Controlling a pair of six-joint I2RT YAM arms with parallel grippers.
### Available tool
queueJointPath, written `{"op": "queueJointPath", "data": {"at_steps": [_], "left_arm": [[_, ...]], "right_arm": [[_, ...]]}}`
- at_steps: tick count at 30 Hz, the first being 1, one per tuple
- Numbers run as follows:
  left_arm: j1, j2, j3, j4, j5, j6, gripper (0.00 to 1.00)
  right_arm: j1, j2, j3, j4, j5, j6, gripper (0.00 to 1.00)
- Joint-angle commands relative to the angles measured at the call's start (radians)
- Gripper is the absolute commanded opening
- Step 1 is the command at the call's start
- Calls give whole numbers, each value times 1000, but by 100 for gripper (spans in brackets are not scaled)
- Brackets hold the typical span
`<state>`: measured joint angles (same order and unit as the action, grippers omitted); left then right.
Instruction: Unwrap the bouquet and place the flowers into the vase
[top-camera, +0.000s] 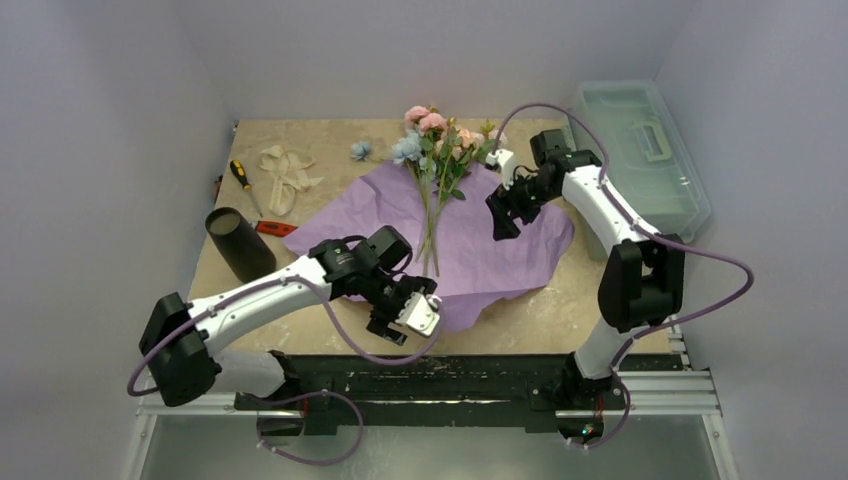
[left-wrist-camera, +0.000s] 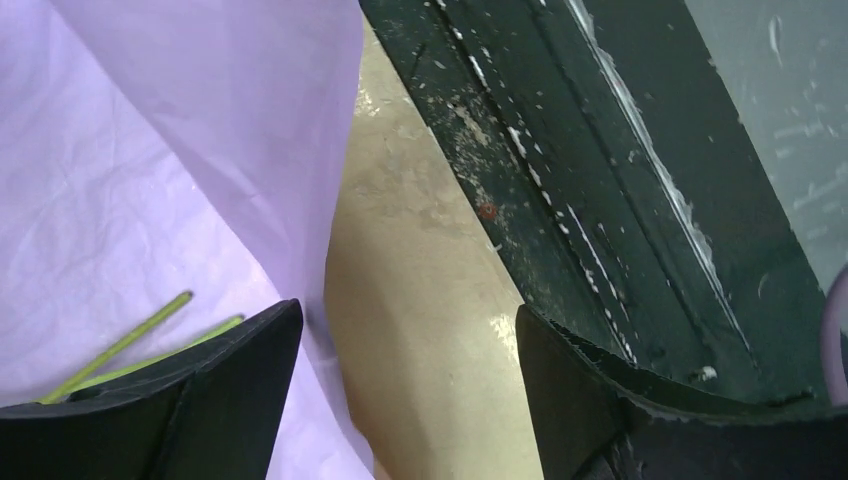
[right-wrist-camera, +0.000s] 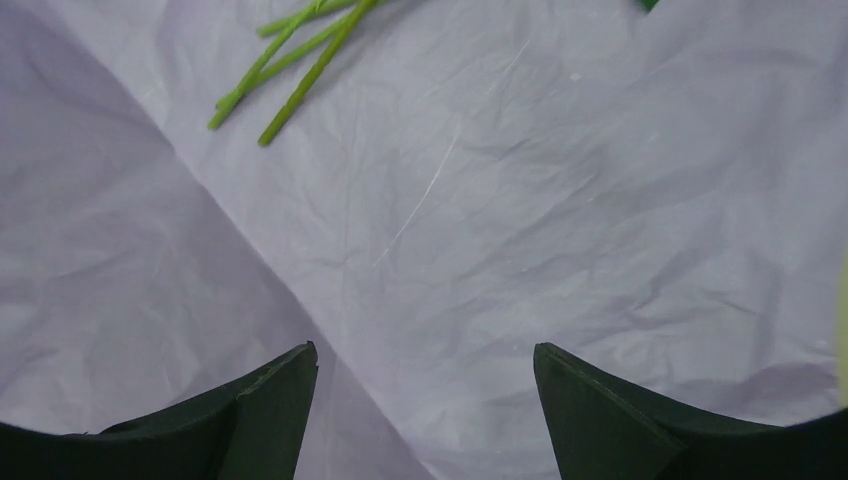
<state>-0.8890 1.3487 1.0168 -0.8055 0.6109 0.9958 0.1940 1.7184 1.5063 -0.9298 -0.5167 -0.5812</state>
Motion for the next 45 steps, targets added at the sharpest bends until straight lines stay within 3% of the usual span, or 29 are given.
{"op": "queueJointPath", "data": {"at_steps": [1, 4, 6, 11, 13, 16, 21, 29, 34, 41, 45], "left_arm": [[-19, -147, 31, -144, -54, 151, 78], [-17, -205, 72, -177, -80, 119, 79], [4, -209, 131, -150, -78, 10, 79], [237, -130, 273, -42, 107, -269, 73], [266, -118, 230, 11, 85, -282, 66], [268, -151, 70, 226, -17, -323, 60], [235, -83, -79, 313, -85, -270, 54], [118, -18, -243, 372, -224, -169, 54], [101, -6, -307, 364, -314, -134, 55], [105, -65, -275, 295, -334, -140, 56], [199, -98, -152, 220, -178, -222, 70]], "right_arm": [[61, -75, -122, -18, -7, -105, 83], [127, -149, -225, 41, 34, -119, 83], [173, -179, -279, 78, 49, -123, 83], [248, -217, -376, 147, 81, -128, 83], [264, -222, -410, 169, 98, -142, 82], [271, -220, -467, 200, 130, -157, 81], [272, -211, -512, 216, 171, -170, 81], [272, -195, -576, 256, 234, -189, 80], [264, -181, -610, 273, 269, -177, 80], [205, -184, -602, 236, 303, -213, 78], [144, -221, -571, 187, 317, -254, 78]]}}
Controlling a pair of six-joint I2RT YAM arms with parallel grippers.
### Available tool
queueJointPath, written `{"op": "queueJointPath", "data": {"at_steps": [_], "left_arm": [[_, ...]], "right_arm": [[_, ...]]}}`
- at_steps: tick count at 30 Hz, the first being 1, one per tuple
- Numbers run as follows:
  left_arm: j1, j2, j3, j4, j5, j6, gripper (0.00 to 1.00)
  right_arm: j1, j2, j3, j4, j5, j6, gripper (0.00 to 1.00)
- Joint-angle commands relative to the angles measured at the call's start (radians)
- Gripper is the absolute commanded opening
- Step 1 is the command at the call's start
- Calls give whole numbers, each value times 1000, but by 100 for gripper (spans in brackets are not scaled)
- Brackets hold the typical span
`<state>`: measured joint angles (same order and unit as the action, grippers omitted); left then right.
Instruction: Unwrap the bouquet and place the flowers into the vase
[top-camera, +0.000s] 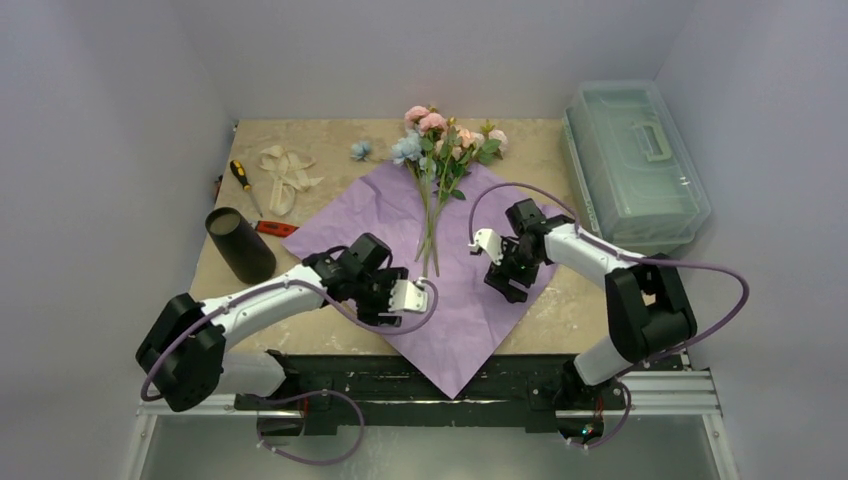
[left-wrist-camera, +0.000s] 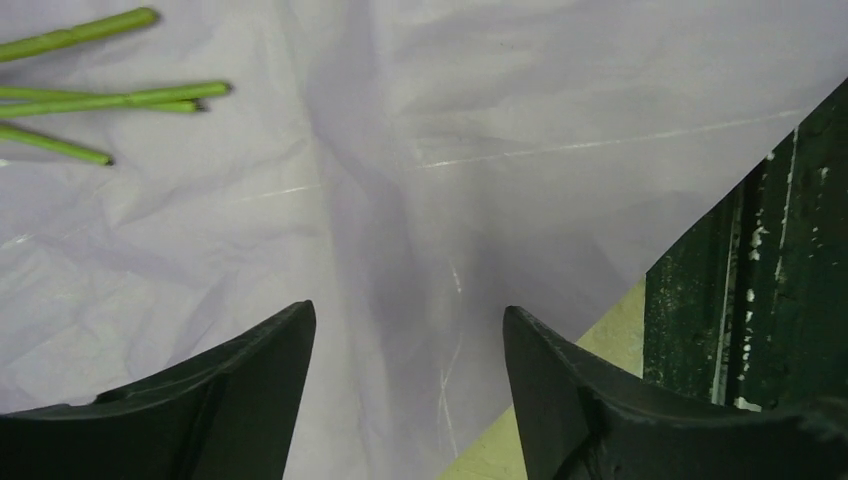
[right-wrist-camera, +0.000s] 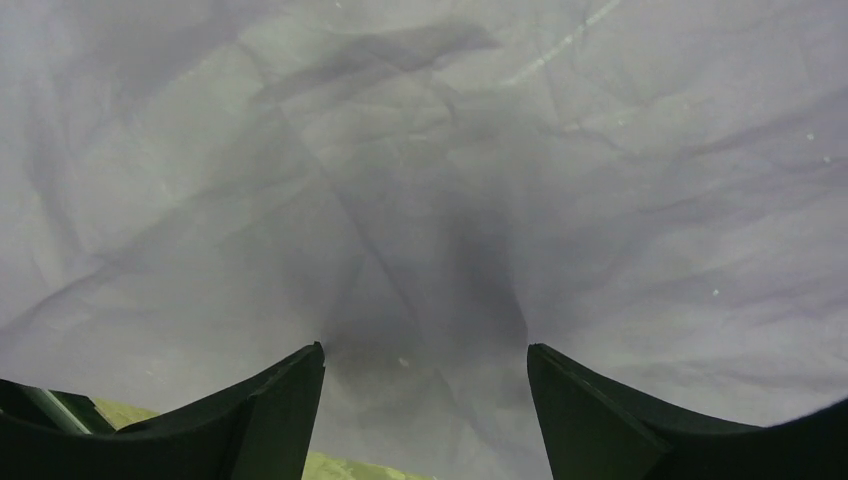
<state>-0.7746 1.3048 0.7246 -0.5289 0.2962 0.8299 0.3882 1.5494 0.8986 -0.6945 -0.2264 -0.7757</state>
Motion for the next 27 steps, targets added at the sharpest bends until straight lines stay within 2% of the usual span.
{"op": "queueJointPath", "data": {"at_steps": [1, 4, 6, 10, 13, 17, 19, 21, 24, 27], "left_arm": [[122, -54, 179, -77, 198, -83, 76], [193, -41, 287, -62, 283, -219, 88], [202, -29, 346, 8, 268, -344, 95], [201, -9, 446, 278, 125, -676, 100], [201, 32, 528, 392, -58, -861, 100], [202, 175, 744, 355, -177, -923, 100], [202, 264, 852, 304, -206, -937, 100], [202, 340, 924, 283, -235, -968, 100], [202, 423, 978, 291, -266, -982, 100], [203, 514, 1025, 291, -338, -1001, 100]], "right_arm": [[-73, -64, 54, -70, 21, -64, 78], [-127, -106, 133, -125, -32, -65, 79], [-157, -165, 189, -113, -79, -41, 82], [-178, -332, 227, 89, -132, 103, 88], [-177, -411, 229, 259, -125, 228, 96], [-176, -383, 316, 342, -61, 425, 98], [-177, -323, 400, 320, 33, 551, 98], [-177, -260, 483, 267, 64, 612, 98], [-181, -199, 569, 187, 2, 637, 98], [-182, -199, 563, 191, -63, 663, 98]]}}
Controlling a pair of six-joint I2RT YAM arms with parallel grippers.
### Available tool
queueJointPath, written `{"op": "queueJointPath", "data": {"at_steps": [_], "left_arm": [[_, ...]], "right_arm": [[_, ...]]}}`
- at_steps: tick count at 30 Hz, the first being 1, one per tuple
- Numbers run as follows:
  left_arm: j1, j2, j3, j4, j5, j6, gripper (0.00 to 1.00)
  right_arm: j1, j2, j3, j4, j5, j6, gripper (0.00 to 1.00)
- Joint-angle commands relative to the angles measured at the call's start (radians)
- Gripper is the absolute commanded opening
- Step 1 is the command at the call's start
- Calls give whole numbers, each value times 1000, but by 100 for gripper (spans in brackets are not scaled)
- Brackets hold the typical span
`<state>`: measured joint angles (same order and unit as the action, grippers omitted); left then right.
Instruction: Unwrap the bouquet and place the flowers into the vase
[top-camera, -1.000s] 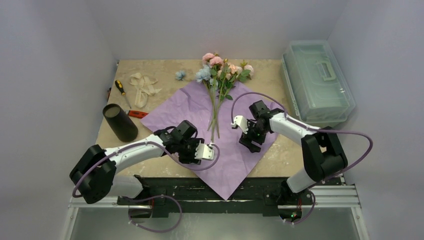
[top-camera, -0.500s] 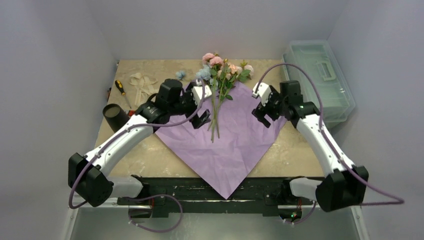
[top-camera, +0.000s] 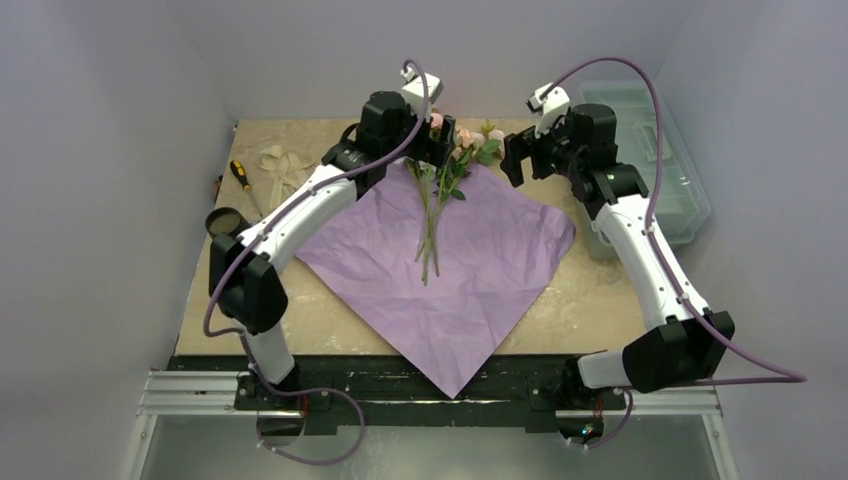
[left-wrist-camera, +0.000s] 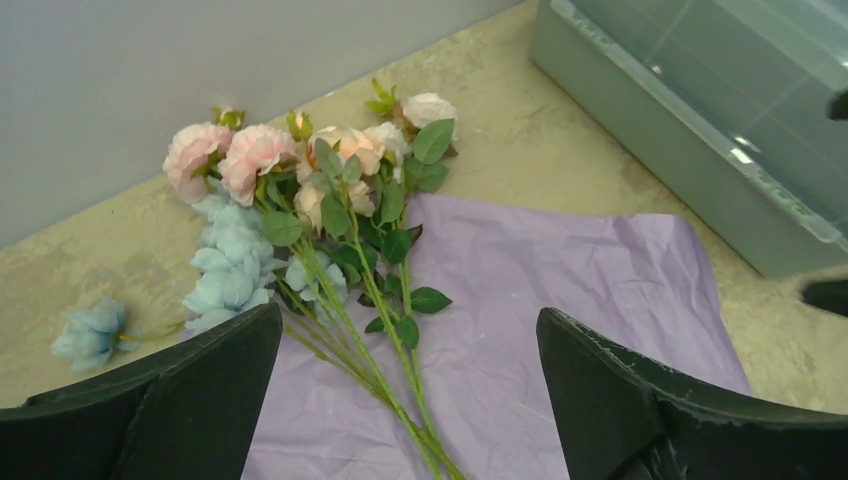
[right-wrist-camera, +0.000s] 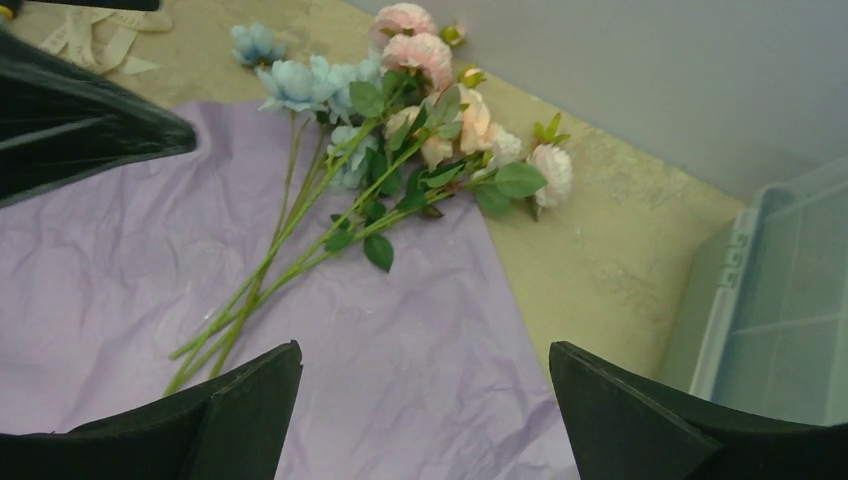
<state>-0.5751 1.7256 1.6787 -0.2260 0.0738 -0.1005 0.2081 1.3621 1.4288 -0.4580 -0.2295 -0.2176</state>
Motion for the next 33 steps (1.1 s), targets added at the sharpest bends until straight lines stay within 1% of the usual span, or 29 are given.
{"op": "queueJointPath", "data": {"at_steps": [1, 2, 4, 7, 10, 13, 14, 17, 27, 30, 33], "left_arm": [[4, 128, 93, -24, -134, -80, 100], [3, 158, 116, -38, -155, -95, 98], [8, 239, 171, -69, -167, -130, 91], [20, 321, 231, -81, -144, -185, 73], [22, 388, 267, -80, -138, -219, 62], [28, 453, 303, -99, -149, -243, 46], [31, 467, 306, -99, -158, -248, 43], [39, 501, 312, -110, -195, -262, 37], [45, 576, 321, -115, -221, -255, 36], [45, 596, 323, -119, -228, -257, 32], [45, 611, 321, -117, -234, -260, 31]], "right_arm": [[-1, -14, 24, -40, -74, 109, 98], [-2, -16, 17, -41, -80, 110, 98], [-1, -17, 6, -55, -94, 101, 98], [-1, -18, -5, -84, -122, 86, 98], [-1, -26, -24, -92, -133, 83, 98], [-2, -32, -36, -103, -146, 74, 98], [-1, -32, -38, -107, -148, 71, 98], [-2, -36, -45, -111, -145, 65, 98], [-2, -46, -71, -115, -127, 46, 98], [-1, -39, -70, -116, -123, 42, 98], [-1, -31, -61, -120, -128, 40, 98]]}}
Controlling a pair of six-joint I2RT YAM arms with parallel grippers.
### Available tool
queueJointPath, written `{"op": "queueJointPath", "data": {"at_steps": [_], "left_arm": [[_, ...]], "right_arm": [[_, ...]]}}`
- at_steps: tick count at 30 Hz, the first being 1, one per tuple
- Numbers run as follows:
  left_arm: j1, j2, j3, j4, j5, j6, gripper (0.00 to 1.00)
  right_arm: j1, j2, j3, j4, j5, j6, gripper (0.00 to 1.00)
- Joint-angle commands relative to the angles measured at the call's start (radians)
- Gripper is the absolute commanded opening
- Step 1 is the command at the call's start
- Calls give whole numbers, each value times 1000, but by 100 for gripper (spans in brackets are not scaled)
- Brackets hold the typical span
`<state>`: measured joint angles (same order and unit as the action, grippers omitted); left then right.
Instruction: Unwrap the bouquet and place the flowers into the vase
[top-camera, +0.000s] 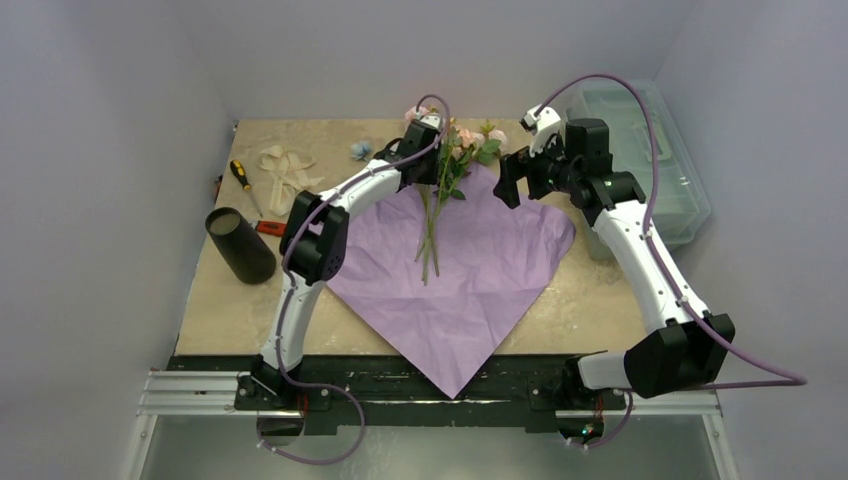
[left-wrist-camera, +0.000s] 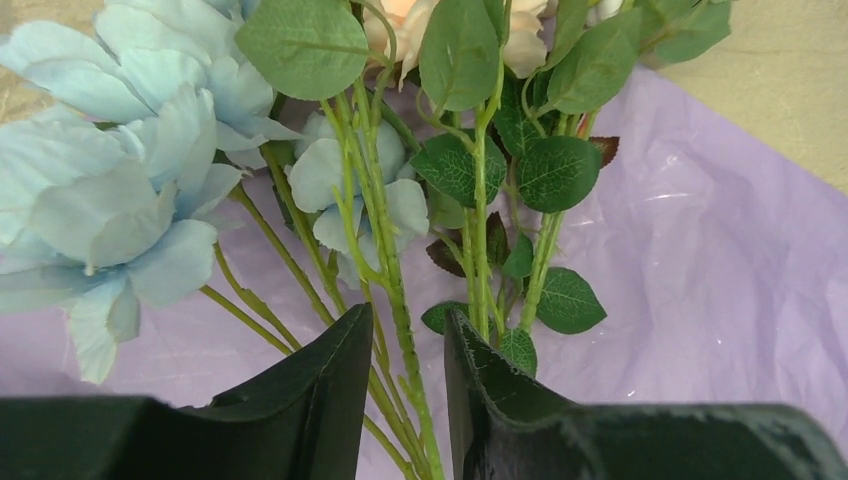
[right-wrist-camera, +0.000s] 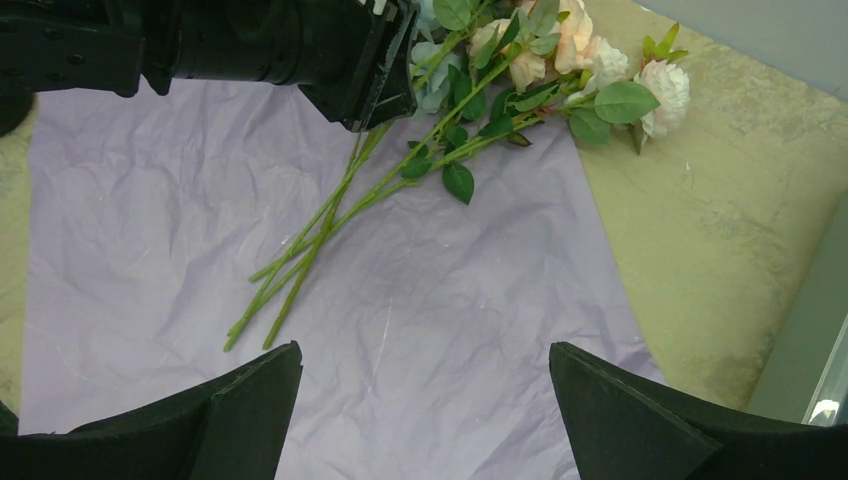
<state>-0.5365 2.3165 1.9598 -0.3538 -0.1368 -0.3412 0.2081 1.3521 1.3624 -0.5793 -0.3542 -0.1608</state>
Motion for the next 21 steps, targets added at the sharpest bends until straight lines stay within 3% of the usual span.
{"op": "queueJointPath", "data": {"at_steps": [1, 7, 16, 21], "left_arm": [[7, 24, 42, 13, -24, -19, 31], [9, 58, 59, 17, -29, -22, 28], [11, 17, 93, 24, -24, -45, 14], [18, -32, 101, 22, -26, -79, 0]], "right_arm": [[-2, -19, 7, 0, -4, -18, 98], [-1, -13, 9, 0, 2, -15, 98], [-2, -6, 10, -1, 0, -9, 98], [-1, 11, 25, 1, -9, -2, 98]]}}
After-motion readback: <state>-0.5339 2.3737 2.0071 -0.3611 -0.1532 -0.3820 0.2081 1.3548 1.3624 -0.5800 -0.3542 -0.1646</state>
